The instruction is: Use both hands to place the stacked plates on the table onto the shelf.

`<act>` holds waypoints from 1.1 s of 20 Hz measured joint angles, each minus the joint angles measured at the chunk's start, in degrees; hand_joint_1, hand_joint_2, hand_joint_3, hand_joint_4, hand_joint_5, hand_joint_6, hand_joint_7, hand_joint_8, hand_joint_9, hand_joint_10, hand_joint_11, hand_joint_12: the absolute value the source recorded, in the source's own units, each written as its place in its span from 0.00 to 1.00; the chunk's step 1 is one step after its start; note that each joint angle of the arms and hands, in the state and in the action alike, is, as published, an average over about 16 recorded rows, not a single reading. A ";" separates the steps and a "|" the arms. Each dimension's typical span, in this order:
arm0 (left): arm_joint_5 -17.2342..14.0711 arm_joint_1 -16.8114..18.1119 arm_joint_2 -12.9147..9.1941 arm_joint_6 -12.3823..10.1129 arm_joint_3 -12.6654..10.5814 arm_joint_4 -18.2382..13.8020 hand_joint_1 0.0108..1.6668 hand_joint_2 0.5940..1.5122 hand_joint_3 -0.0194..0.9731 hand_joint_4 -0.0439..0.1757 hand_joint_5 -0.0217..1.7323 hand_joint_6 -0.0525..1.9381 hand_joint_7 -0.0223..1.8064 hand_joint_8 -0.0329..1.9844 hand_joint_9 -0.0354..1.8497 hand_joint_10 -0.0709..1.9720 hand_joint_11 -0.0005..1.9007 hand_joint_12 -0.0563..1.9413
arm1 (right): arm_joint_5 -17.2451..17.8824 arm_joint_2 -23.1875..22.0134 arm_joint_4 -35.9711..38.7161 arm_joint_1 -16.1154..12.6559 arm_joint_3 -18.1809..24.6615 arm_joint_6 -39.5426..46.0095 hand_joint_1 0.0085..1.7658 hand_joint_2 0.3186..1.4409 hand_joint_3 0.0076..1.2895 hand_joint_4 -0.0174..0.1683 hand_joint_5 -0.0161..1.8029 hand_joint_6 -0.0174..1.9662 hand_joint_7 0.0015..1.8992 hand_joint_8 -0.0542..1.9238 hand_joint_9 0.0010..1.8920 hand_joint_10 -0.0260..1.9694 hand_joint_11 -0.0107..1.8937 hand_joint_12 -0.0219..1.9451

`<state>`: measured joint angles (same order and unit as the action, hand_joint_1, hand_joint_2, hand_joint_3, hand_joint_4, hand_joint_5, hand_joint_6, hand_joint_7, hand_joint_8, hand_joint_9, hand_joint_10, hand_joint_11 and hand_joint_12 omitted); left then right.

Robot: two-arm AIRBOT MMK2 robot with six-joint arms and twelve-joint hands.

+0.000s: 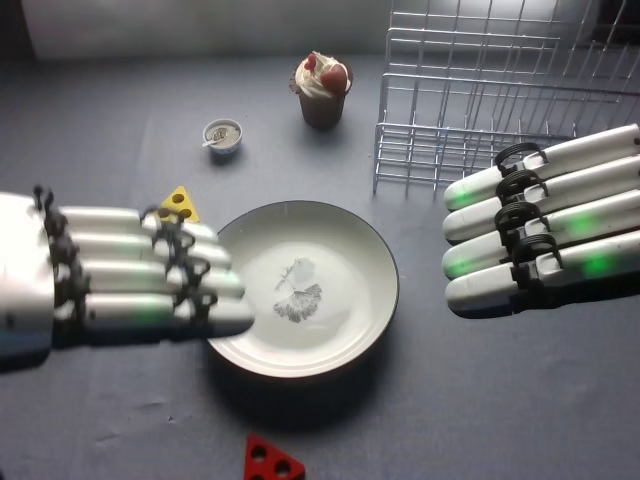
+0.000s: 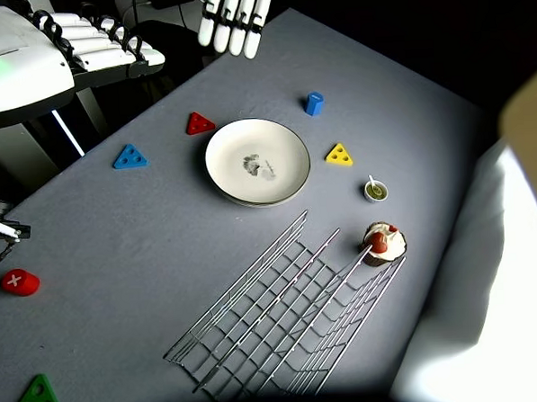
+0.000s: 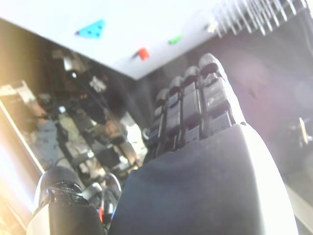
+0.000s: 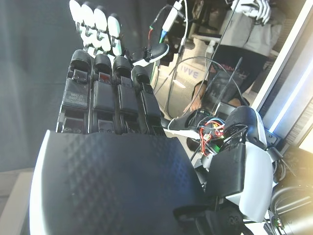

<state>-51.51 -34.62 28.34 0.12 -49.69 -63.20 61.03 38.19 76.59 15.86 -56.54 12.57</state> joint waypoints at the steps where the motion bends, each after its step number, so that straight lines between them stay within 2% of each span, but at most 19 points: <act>1: -0.32 -0.10 0.00 0.00 -0.23 -0.06 0.05 0.34 0.02 0.18 0.05 0.03 0.07 0.01 0.06 0.04 0.04 0.08 | -0.01 0.00 0.01 0.00 0.01 0.00 0.04 0.56 0.01 0.07 0.09 0.02 0.10 0.03 0.08 0.01 0.08 0.03; 6: -1.59 -0.58 -0.06 0.00 -1.32 -1.09 0.04 0.33 0.01 0.17 0.05 0.03 0.07 0.01 0.06 0.04 0.04 0.07 | -0.04 -0.03 0.01 0.00 0.04 0.00 0.04 0.56 0.01 0.07 0.09 0.01 0.10 0.03 0.08 0.01 0.07 0.02; 12: -1.58 -0.73 -0.25 0.00 -2.36 -3.80 0.04 0.33 0.01 0.17 0.06 0.03 0.07 0.01 0.07 0.04 0.04 0.07 | -0.06 -0.10 0.01 0.00 0.08 0.00 0.03 0.56 0.01 0.07 0.09 0.01 0.09 0.03 0.08 0.01 0.07 0.02; 17: 0.02 -0.72 0.57 -0.01 -2.67 -7.22 0.05 0.33 0.01 0.18 0.06 0.03 0.07 0.01 0.07 0.04 0.05 0.06 | -0.12 -0.15 0.01 0.00 0.09 0.00 0.03 0.56 0.01 0.07 0.08 0.02 0.09 0.03 0.08 0.01 0.06 0.02; 22: 2.96 -1.23 2.86 -0.02 -3.20 -9.63 0.05 0.34 0.01 0.18 0.06 0.03 0.07 0.01 0.07 0.04 0.05 0.06 | -0.23 -0.17 0.00 0.00 0.09 -0.04 0.03 0.56 0.01 0.07 0.08 0.02 0.08 0.03 0.08 0.01 0.06 0.02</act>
<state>-48.55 -35.85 31.20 0.10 -52.89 -72.83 60.80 38.02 76.60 15.86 -56.45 12.53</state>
